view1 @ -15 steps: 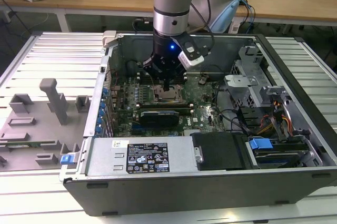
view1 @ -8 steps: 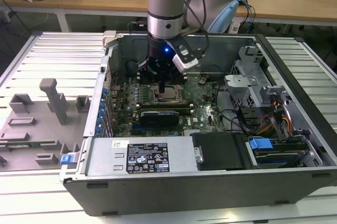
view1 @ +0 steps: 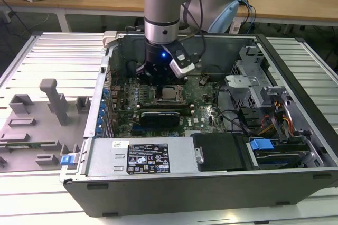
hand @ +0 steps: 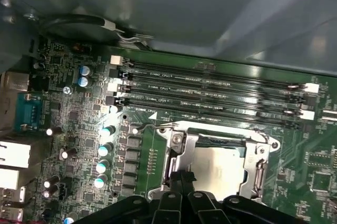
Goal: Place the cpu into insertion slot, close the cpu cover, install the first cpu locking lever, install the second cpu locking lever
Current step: 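Close the cpu cover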
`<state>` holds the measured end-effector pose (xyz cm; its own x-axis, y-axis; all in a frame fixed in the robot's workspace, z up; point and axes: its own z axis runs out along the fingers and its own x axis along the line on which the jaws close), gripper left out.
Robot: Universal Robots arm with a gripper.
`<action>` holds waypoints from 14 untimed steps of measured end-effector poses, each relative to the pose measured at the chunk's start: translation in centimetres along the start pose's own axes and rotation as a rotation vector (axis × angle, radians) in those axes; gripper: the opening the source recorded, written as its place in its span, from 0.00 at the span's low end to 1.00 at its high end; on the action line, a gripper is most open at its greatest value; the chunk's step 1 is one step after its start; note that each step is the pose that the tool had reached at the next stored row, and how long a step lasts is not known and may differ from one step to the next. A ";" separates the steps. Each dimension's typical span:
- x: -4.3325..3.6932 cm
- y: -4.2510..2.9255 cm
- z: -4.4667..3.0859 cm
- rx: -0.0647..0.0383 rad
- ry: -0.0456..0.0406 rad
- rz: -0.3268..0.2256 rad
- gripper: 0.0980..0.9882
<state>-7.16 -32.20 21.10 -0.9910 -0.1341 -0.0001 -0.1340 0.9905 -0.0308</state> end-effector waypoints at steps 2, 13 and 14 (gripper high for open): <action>0.01 0.00 0.16 0.000 0.0001 0.000 0.01; -0.15 -0.01 0.31 0.000 -0.0001 -0.002 0.01; -0.16 -0.01 0.30 0.000 -0.0001 -0.002 0.01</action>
<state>-7.01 -32.19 20.80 -0.9907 -0.1357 -0.0001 -0.1356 0.9903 -0.0307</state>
